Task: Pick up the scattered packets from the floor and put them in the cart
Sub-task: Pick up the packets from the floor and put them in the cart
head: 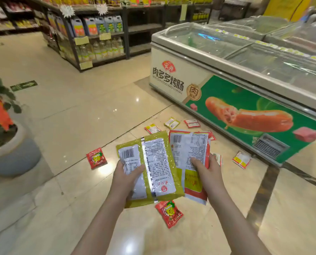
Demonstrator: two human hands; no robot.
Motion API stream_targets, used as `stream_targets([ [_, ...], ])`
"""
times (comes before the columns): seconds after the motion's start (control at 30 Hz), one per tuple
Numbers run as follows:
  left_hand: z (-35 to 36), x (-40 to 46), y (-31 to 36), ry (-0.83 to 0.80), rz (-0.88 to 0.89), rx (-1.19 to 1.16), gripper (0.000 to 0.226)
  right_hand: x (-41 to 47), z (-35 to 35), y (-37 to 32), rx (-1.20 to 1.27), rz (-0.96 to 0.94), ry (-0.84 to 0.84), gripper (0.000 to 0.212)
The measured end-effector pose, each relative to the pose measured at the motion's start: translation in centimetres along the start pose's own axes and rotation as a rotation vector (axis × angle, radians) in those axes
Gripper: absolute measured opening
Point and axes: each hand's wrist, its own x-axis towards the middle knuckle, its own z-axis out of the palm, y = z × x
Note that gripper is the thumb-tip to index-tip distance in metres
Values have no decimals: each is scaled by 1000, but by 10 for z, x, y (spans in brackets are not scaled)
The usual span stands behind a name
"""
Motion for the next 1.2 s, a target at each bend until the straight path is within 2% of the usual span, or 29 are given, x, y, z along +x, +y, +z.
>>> stream_targets([
  [0.17, 59, -56, 56, -180, 75, 50, 26, -53, -79, -61, 74, -67, 166, 20],
  [0.27, 87, -83, 71, -292, 84, 94, 37, -94, -119, -74, 118, -87, 309, 24],
  [0.33, 103, -99, 77, -393, 110, 121, 39, -125, -143, -79, 122, -122, 439, 24],
  [0.47, 140, -141, 74, -648, 143, 205, 27, -199, -189, -73, 208, -149, 715, 21],
  [0.63, 197, -221, 42, -993, 167, 235, 35, -311, -243, -56, 281, -152, 1075, 19],
  [0.8, 249, -350, -6, -1353, 80, 227, 25, -442, -300, -34, 312, -135, 1398, 18],
  [0.9, 273, -442, -37, -1536, 46, 218, 29, -523, -336, -19, 319, -164, 1594, 16],
  [1.03, 294, -580, -79, -1722, -89, 198, 22, -637, -386, -2, 330, -206, 1798, 13],
  [1.2, 313, -745, -131, -1872, -193, 191, 29, -776, -453, 17, 322, -214, 1964, 12],
])
